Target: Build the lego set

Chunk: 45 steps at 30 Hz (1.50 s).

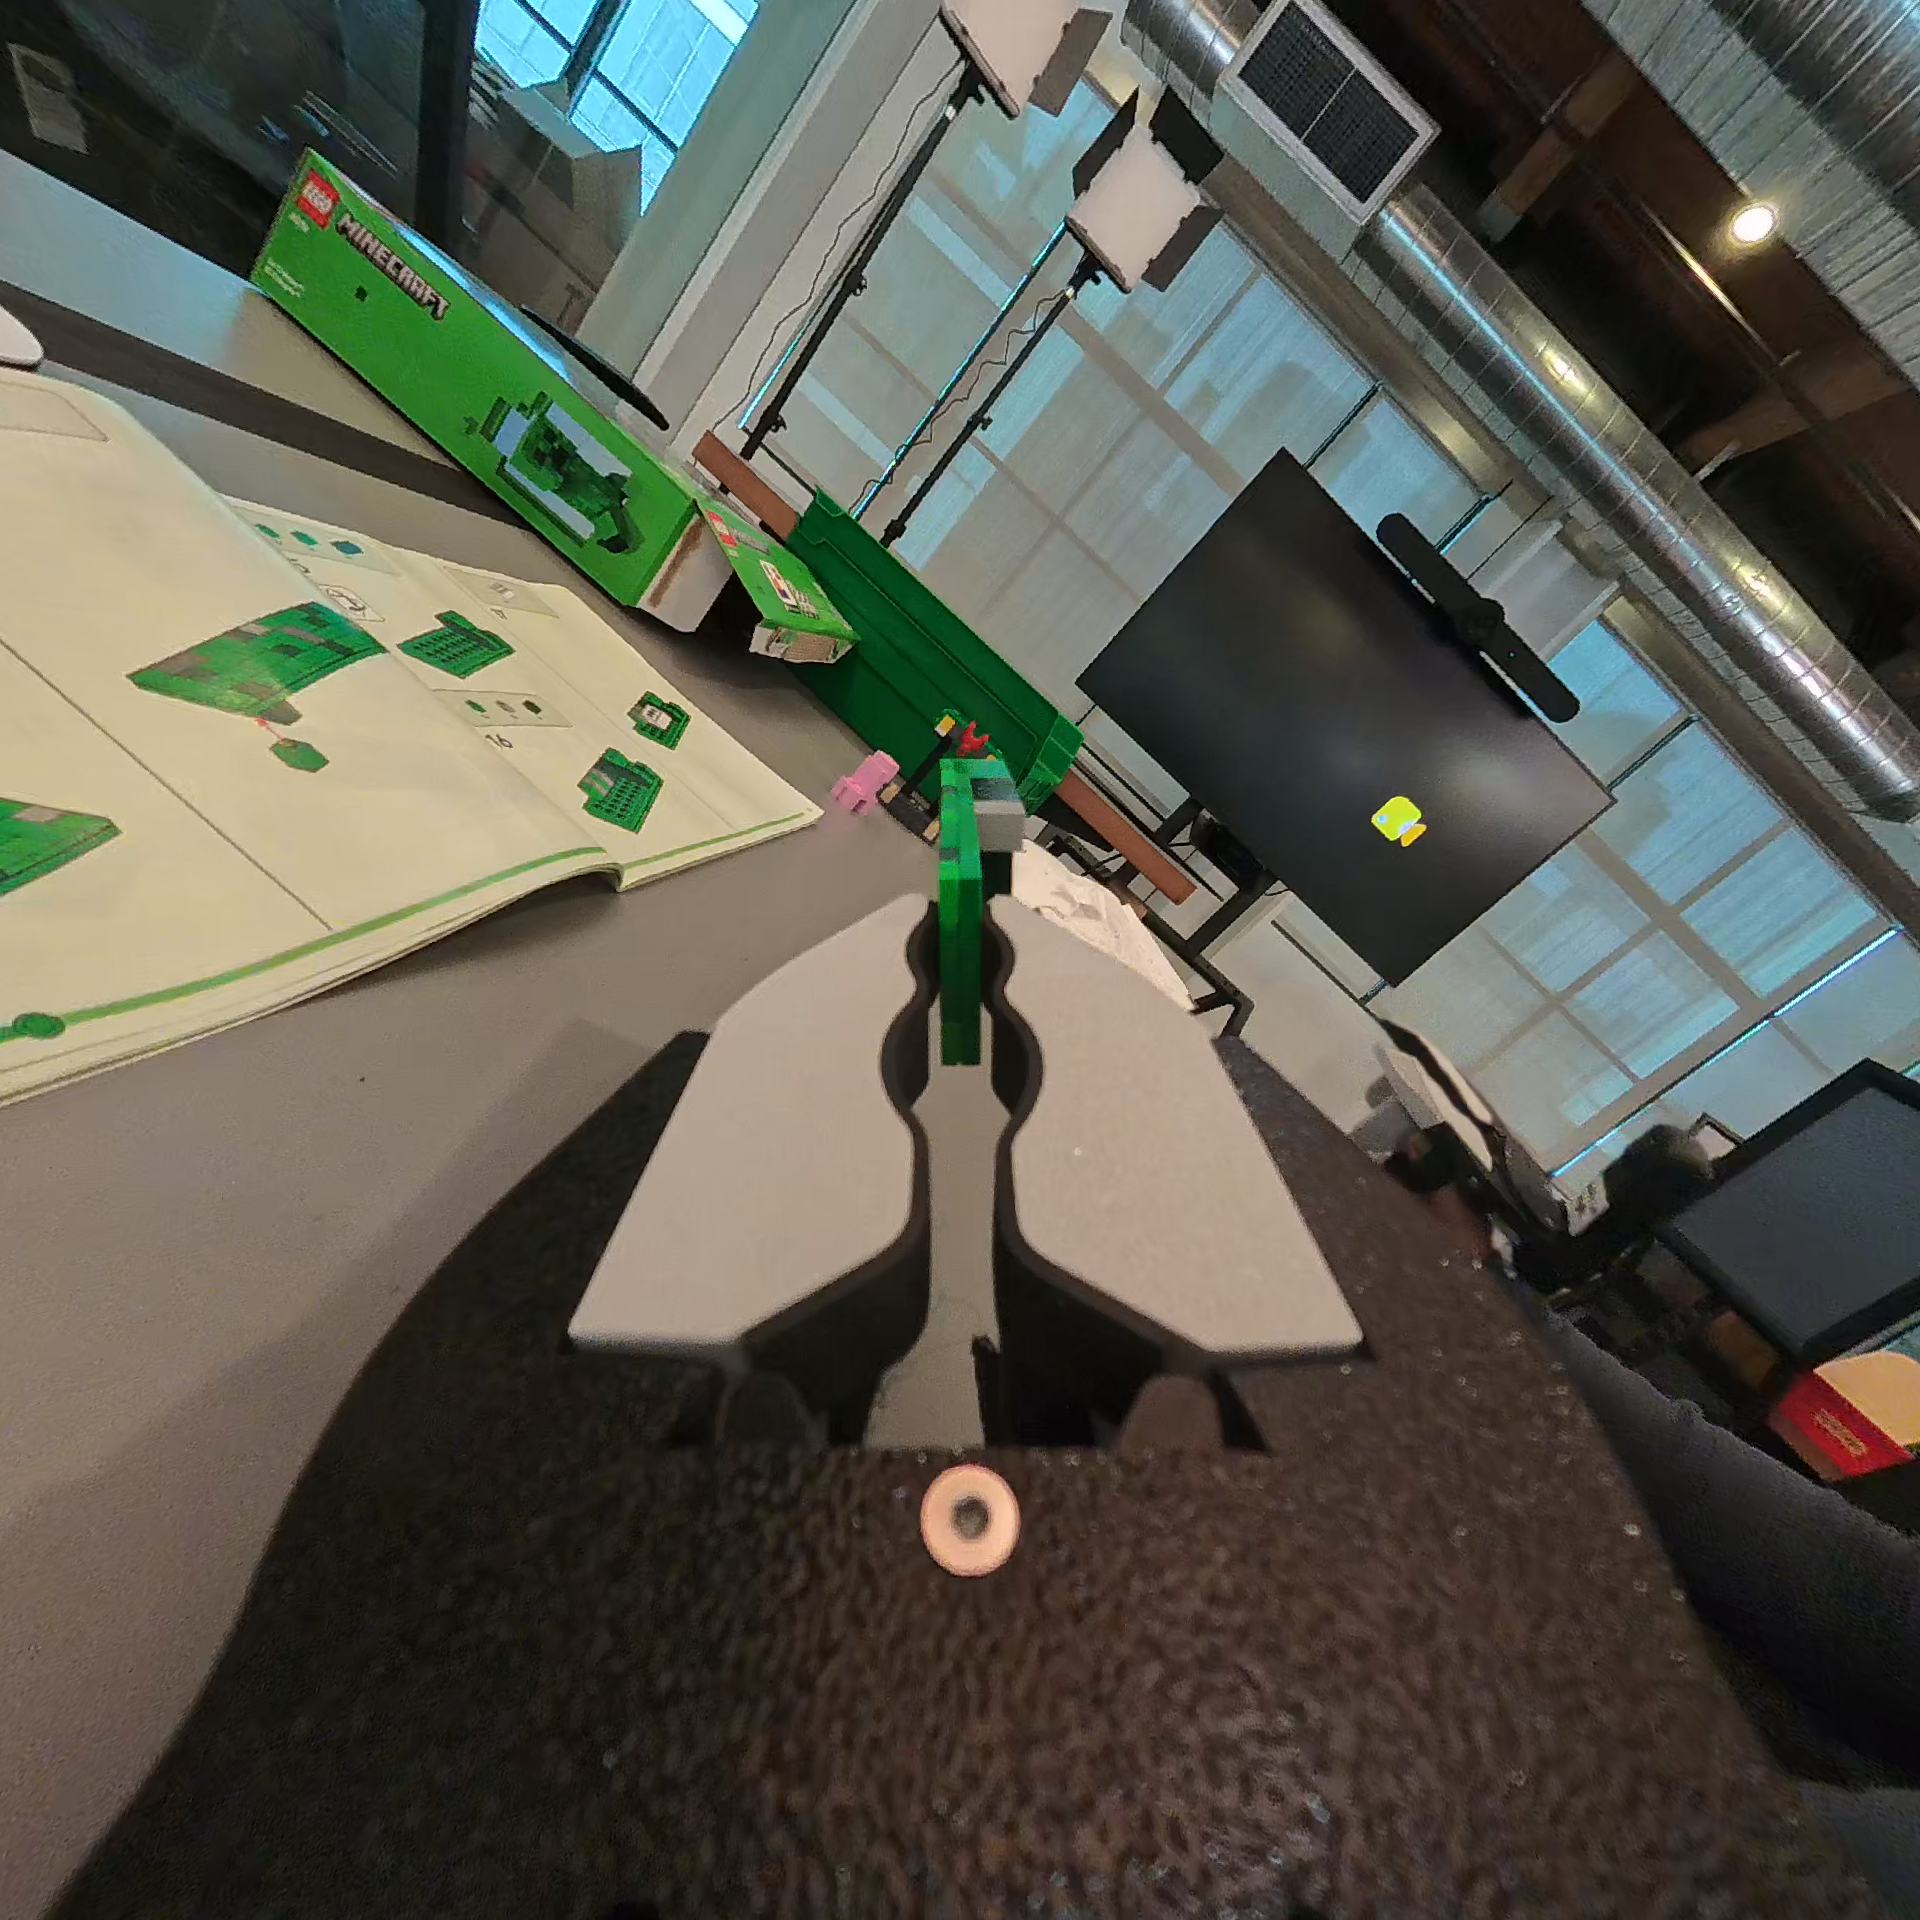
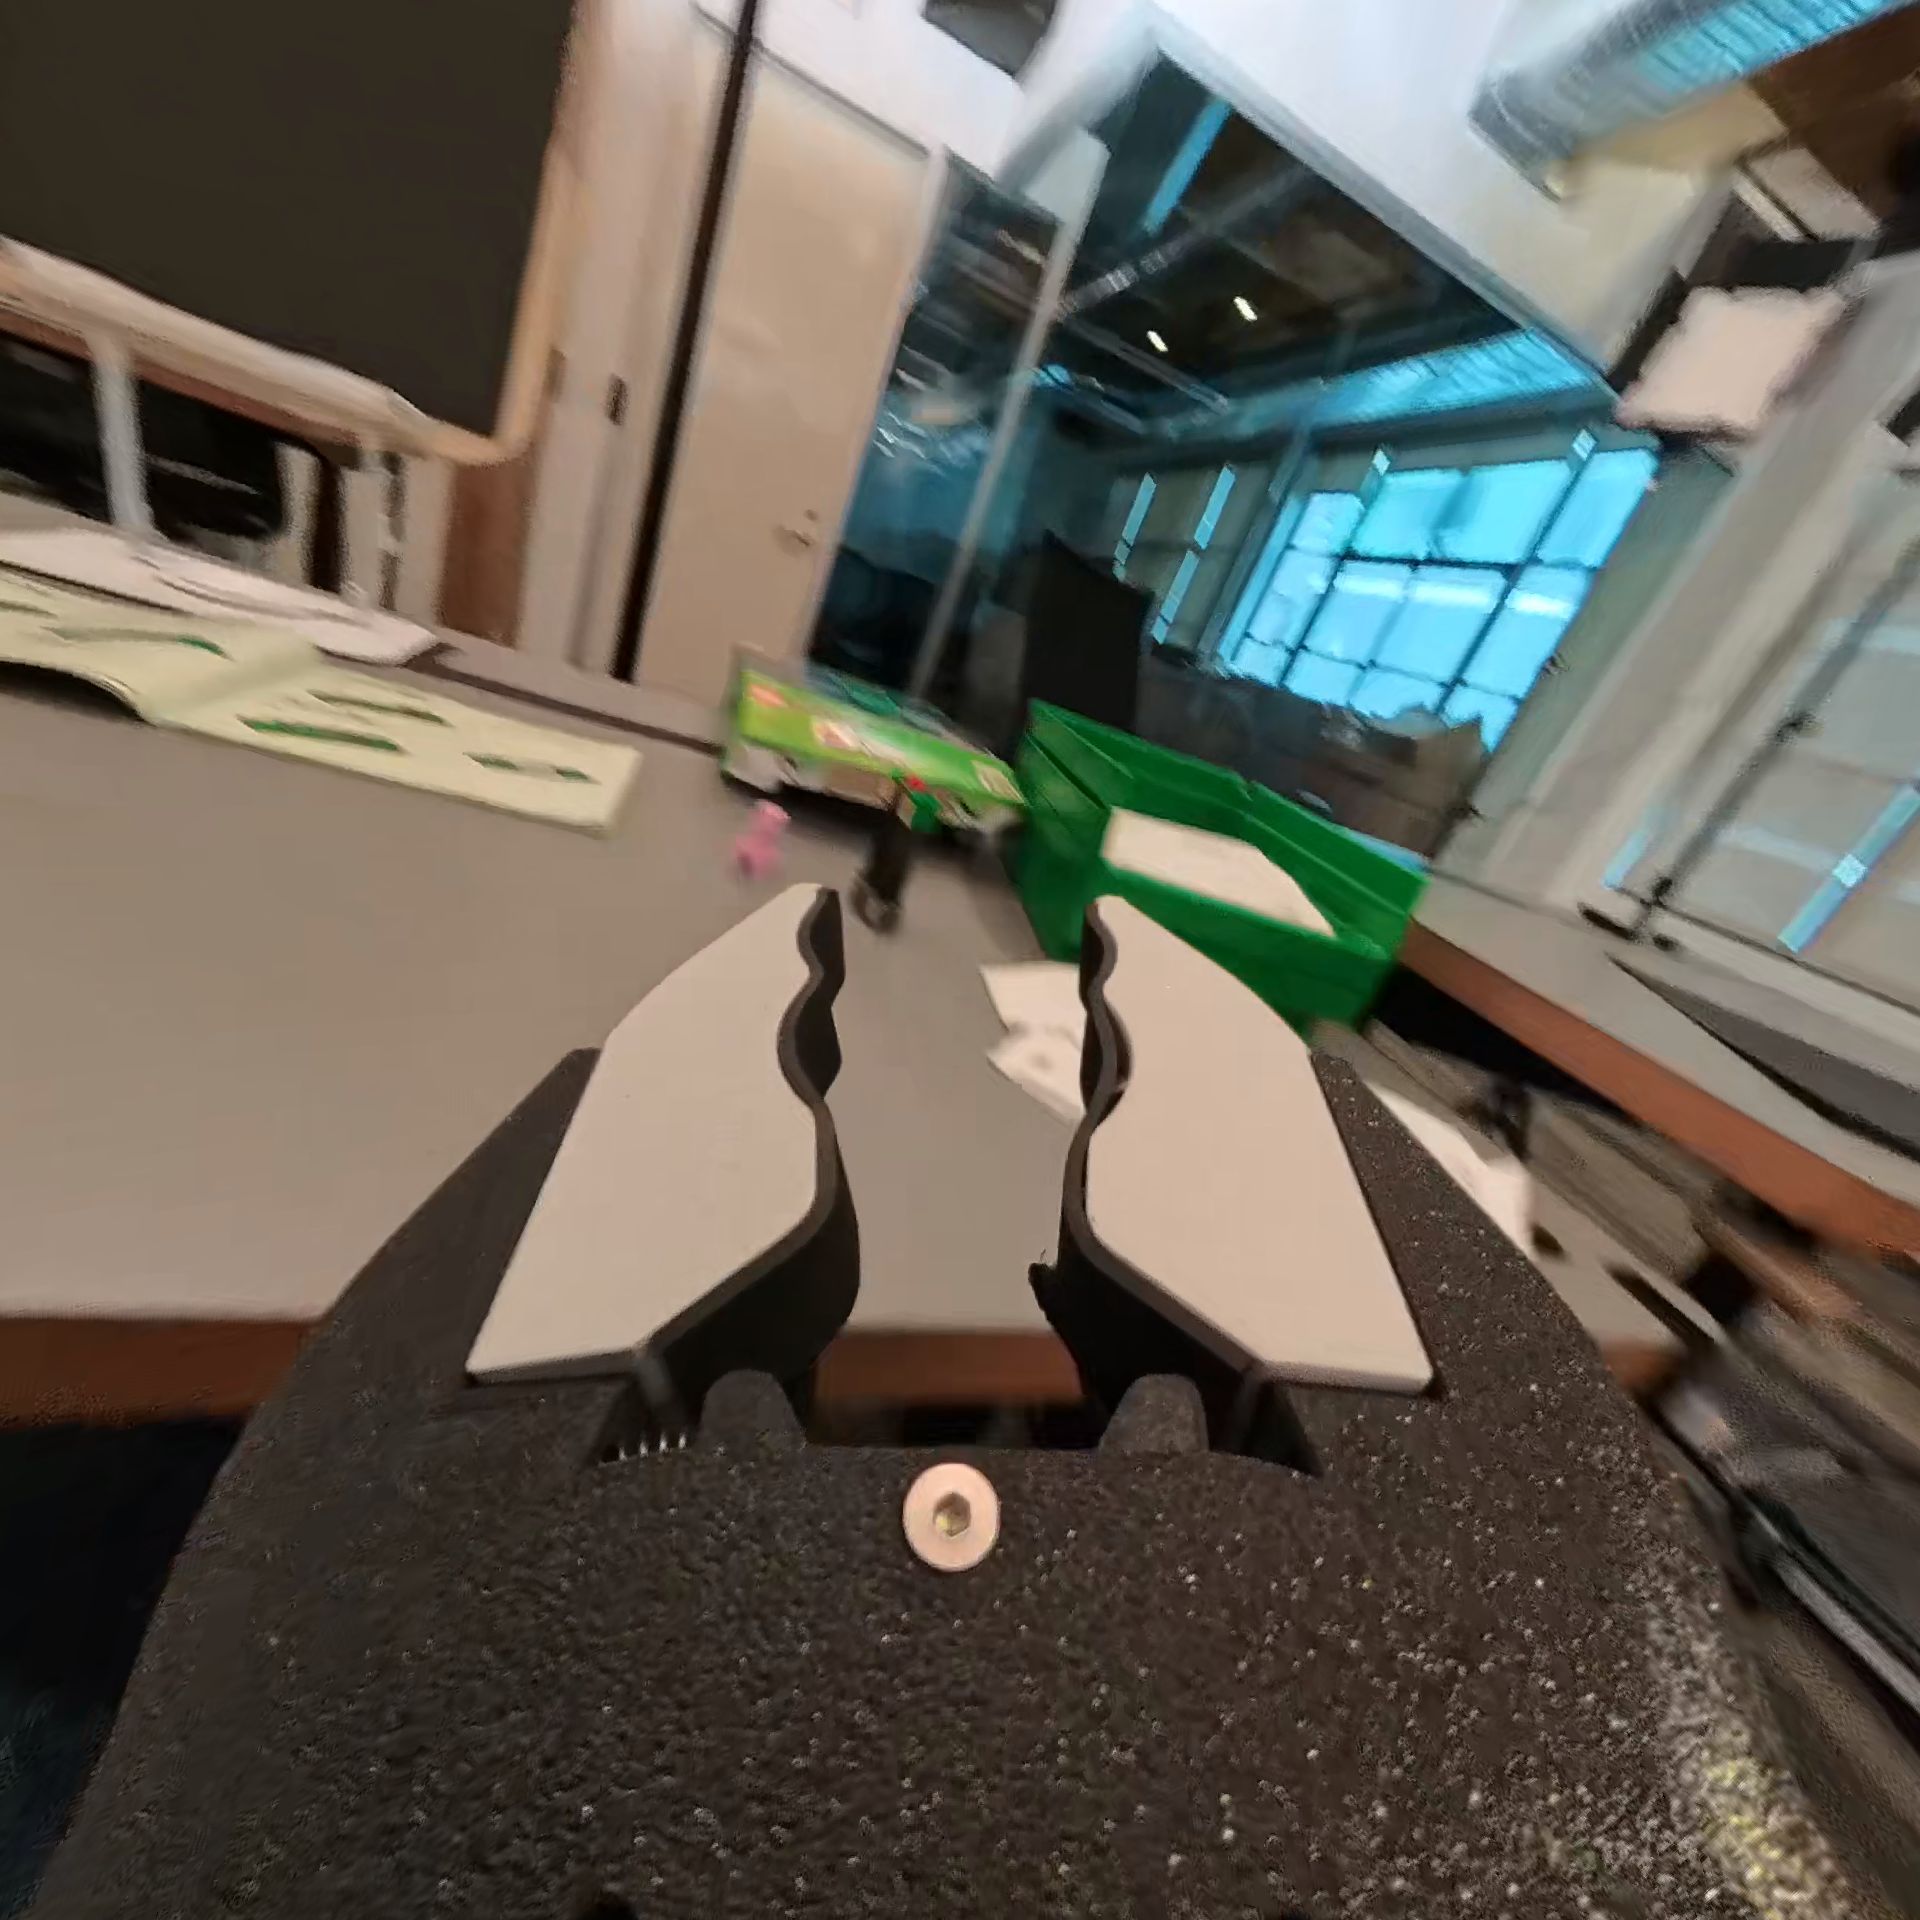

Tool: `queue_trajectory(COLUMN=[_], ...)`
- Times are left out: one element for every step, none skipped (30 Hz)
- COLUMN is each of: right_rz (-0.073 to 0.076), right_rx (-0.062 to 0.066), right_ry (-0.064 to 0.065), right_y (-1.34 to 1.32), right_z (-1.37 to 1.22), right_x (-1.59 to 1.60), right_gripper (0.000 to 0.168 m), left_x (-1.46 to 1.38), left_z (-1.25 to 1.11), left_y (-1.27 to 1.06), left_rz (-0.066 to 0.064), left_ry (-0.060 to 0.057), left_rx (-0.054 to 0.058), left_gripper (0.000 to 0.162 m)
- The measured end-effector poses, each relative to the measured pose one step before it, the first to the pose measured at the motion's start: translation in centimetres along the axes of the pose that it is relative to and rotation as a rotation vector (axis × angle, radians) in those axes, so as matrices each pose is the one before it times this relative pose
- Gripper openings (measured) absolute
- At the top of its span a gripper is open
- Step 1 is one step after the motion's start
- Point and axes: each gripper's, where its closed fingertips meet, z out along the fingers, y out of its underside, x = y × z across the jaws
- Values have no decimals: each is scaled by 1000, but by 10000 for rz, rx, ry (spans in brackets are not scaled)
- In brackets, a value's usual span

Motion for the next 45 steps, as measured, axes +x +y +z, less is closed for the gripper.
queue_trajectory(right_rz=[90, 141, 130, 98, 84, 90, 102, 123, 45, -139, 47, 151, -85, -196, -169, -122, -109, -96, -74, -30, -16, -12, -91, -134, -138, -59, 77, 171, 177, 117, 66, 35, 19, 30, 47, 84, 125, 118, 137, 187, 241, 285, 298, 311, 200], right_rx=[-369, -333, -304, -277, -267, -238, -202, -201, -121, 1, 201, 229, -36, -235, -149, -86, -127, -134, -137, -138, -112, -130, -225, -251, -162, -15, 60, 31, -11, 19, 62, 83, 114, 129, 120, 113, 135, 163, 170, 171, 196, 282, 368, 365, 280], right_ry=[394, 370, 275, 247, 279, 228, 148, 126, 143, 177, 141, -48, -75, 121, 74, -61, -37, -10, -27, -4, -7, -28, -71, -40, 48, 104, 59, 8, 2, 19, 15, -2, -11, -36, -55, -49, -49, -14, 2, 1, 2, 16, 45, 87, 76], right_y=[1189, 1227, 1229, 1239, 1234, 1199, 1140, 1104, 753, -186, -485, -212, 184, 366, 307, 232, 251, 300, 328, 329, 325, 418, 566, 593, 413, 137, 4, 19, 38, -12, -88, -139, -213, -243, -230, -226, -233, -245, -241, -242, -302, -433, -563, -613, -538], right_z=[-1453, -1378, -1272, -1147, -1016, -829, -678, -529, -386, -333, -397, -338, -240, -221, -246, -280, -264, -263, -241, -229, -224, -218, -230, -280, -344, -363, -293, -158, -47, -20, -46, -89, -130, -133, -127, -135, -129, -144, -117, -108, -129, -168, -153, -37, 133], right_x=[1458, 1349, 1140, 989, 901, 714, 482, 316, 301, 444, 323, -26, -52, 240, 169, 13, 85, 128, 123, 177, 181, 163, 92, 125, 238, 335, 262, 191, 145, 129, 81, 26, -3, -37, -57, -14, 2, 80, 123, 164, 191, 270, 402, 577, 698], right_gripper=[43, 44, 44, 44, 43, 43, 43, 43, 43, 44, 42, 42, 42, 42, 42, 42, 42, 42, 42, 42, 42, 42, 41, 41, 41, 41, 40, 40, 40, 40, 40, 40, 40, 40, 40, 40, 41, 40, 40, 40, 41, 41, 40, 40, 41], left_x=[32, 42, 74, 73, 59, 66, 102, 125, 135, 72, 12, -3, 5, 29, 37, 7, -4, -13, -4, 3, 17, 4, -22, -17, -5, 8, -4, -12, -8, -3, 16, 31, 42, 58, 97, 132, 188, 267, 314, 365, 348, 300, 220, 131, 42], left_z=[40, 33, 19, -10, -33, -51, -78, -92, -89, -58, -3, 37, 30, 17, -8, -11, 7, 5, 5, -16, -21, -12, -5, -7, -13, -14, -13, -12, 19, 17, 23, 34, 23, 19, -6, -8, -42, -66, -84, -107, -137, -165, -180, -157, -129], left_y=[70, 71, 53, 4, -44, -84, -103, -132, -125, -84, -3, 55, 71, 33, 4, 10, 10, 31, 36, 20, -5, -14, -12, -17, -15, -26, -28, -12, 24, 37, 43, 61, 52, 37, 0, -16, -55, -81, -85, -106, -153, -196, -228, -226, -188], left_rz=[48, 49, 52, 48, 34, 18, 15, 38, 61, 51, 20, -10, -16, 8, 23, 15, -2, -22, -34, -23, -3, -2, -19, -27, -23, -15, -10, -12, -8, 10, 33, 42, 38, 35, 37, 41, 61, 100, 136, 158, 158, 138, 97, 34, -18], left_ry=[-10, 4, 19, 24, 25, 43, 67, 75, 61, 23, -3, 1, 9, 12, 0, -12, -13, -13, -9, -2, 0, -2, 0, 5, 8, 11, 4, -1, 0, -7, -12, -4, 5, 24, 54, 78, 109, 134, 148, 163, 155, 124, 100, 66, 34], left_rx=[-42, -48, -29, 5, 38, 66, 85, 100, 101, 64, 0, -46, -53, -27, -1, 1, -9, -17, -16, -4, 8, 10, 6, 4, 8, 15, 17, 5, -12, -24, -30, -34, -33, -21, 2, 25, 53, 77, 85, 104, 136, 166, 183, 167, 128], left_gripper=[6, 6, 6, 6, 6, 6, 6, 5, 6, 6, 6, 6, 6, 6, 6, 6, 6, 6, 6, 6, 6, 5, 5, 5, 6, 6, 6, 6, 6, 6, 6, 6, 6, 6, 6, 6, 6, 6, 6, 6, 6, 5, 6, 5, 5])
